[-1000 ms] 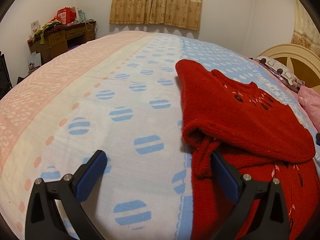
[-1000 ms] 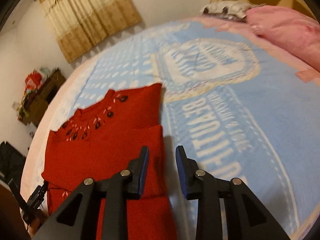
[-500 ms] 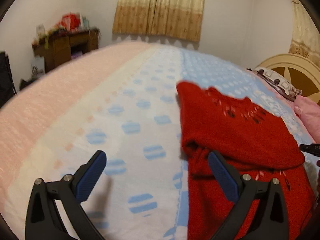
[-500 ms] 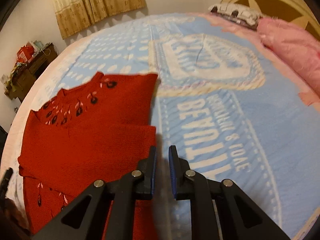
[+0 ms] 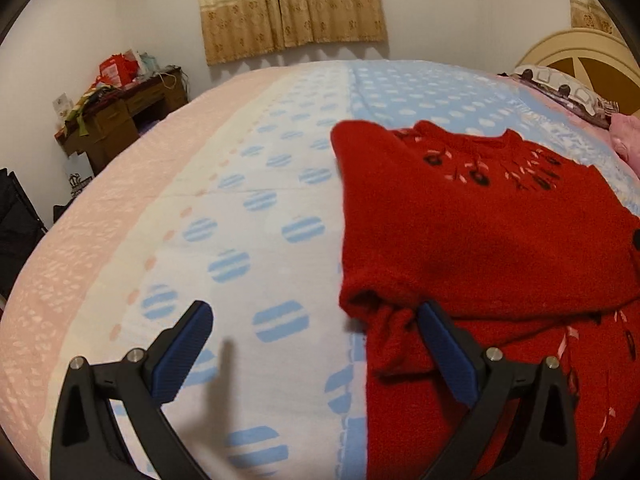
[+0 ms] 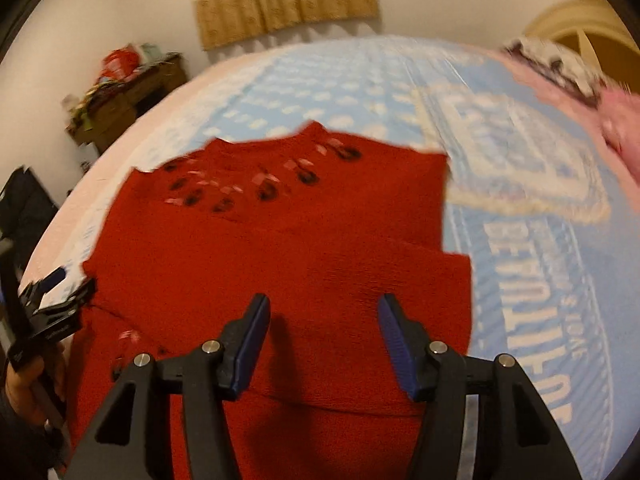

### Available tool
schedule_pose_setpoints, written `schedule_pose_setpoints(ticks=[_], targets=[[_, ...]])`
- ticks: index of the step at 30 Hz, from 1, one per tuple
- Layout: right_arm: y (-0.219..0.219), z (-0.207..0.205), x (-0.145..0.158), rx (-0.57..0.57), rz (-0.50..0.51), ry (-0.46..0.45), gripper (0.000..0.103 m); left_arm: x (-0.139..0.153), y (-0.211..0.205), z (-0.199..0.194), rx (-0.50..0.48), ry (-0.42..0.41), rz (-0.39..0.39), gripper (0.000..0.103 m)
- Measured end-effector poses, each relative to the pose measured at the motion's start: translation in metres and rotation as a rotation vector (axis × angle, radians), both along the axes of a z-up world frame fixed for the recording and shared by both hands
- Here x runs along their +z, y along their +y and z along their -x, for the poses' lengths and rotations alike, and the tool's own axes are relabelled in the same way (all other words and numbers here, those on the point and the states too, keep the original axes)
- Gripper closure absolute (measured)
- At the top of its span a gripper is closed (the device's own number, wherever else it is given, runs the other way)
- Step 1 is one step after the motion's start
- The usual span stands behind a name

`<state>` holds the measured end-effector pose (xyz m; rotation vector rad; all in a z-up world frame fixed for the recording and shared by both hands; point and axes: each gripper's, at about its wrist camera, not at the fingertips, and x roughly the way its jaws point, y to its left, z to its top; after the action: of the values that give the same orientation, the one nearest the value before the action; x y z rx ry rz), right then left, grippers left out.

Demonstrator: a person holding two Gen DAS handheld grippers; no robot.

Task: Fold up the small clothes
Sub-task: 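Drag the cuff along the body to straighten it and open the right gripper, then move both open grippers to the sweater hem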

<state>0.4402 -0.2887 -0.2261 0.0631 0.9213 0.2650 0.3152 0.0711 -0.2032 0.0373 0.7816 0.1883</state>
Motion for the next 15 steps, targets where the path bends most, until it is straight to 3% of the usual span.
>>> schedule_pose_setpoints(ticks=[5,9,15], targets=[[-0.005,0.005,0.002,-0.012,-0.027,-0.013,0.047,0.002,-0.004,0.002,-0.004,0.004,-0.01,0.0],[0.002,0.011,0.001,-0.005,0.045,-0.012,0.047,0.002,-0.011,0.006,-0.007,-0.006,-0.047,0.0],[-0.008,0.022,0.001,-0.022,0.036,0.0,0.046,0.004,-0.009,0.005,-0.013,0.011,-0.024,0.0]])
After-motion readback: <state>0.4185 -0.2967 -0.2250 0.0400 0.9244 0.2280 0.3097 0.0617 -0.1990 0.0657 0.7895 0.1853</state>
